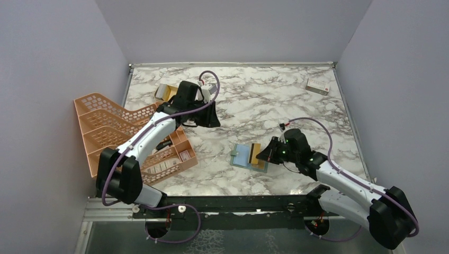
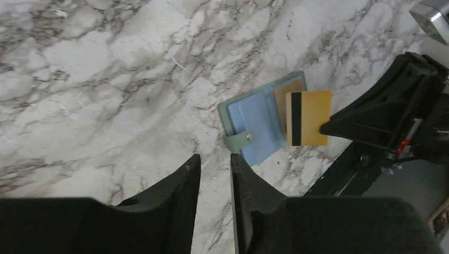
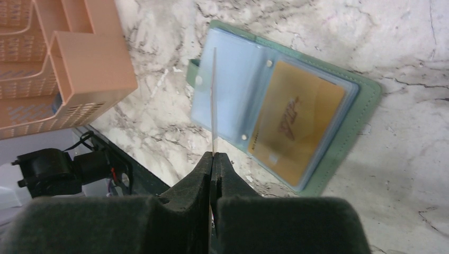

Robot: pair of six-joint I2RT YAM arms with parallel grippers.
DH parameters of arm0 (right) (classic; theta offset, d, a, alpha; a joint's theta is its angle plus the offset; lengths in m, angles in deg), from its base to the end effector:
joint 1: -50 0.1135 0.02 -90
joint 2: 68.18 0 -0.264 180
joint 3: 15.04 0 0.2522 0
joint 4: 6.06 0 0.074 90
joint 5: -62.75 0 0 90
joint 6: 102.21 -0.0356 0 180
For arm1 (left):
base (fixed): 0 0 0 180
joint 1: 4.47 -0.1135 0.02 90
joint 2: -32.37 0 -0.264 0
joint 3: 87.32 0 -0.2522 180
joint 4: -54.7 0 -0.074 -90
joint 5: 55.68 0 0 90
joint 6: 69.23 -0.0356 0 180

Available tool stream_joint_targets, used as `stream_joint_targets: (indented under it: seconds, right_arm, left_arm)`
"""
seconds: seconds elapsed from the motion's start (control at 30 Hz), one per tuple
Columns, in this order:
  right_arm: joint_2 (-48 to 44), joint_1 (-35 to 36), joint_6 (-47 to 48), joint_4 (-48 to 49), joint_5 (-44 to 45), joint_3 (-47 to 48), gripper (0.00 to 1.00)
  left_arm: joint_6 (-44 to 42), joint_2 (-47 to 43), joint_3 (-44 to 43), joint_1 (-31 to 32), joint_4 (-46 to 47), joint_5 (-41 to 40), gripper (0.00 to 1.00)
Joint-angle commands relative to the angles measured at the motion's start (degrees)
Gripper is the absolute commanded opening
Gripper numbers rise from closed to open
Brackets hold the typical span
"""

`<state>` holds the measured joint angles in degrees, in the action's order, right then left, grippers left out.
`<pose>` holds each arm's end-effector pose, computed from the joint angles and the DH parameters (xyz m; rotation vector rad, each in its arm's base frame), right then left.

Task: Put the credit cards into the card holder
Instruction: Insert the credit card into the card holder.

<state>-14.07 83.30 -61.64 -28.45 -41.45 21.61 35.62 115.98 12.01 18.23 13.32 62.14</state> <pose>0.1533 0.1111 0.1822 0.2030 2.4536 0.9897 0.2869 -0.1380 0.2892 0.4127 2.3693 -0.8851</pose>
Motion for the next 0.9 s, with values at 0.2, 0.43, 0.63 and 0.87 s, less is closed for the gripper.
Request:
stream_joint_targets:
  seconds: [0.2,0.43,0.63,0.87]
  right_arm:
    - [7.20,0.17,-1.83,9.50,-1.81,-3.99,0.01]
    - [9.60,0.10,-4.21,12.42,-2.72,-5.53,0.01]
    - [11.18,-1.71,-6.81,14.29,-5.87,-6.55,0.01]
    - [11.81,-5.06,-8.01,14.73,-8.25,-8.60,0.01]
  left_arm:
    - [11.37,-5.20,15.06,8.99,15.65,4.69,0.29]
    - [14.52,-0.40,21.16,13.33,22.94,3.35,0.32]
    - [15.22,4.93,23.89,16.05,27.22,-0.92,0.31]
    - [14.38,6.20,24.76,16.76,28.26,-6.15,0.29]
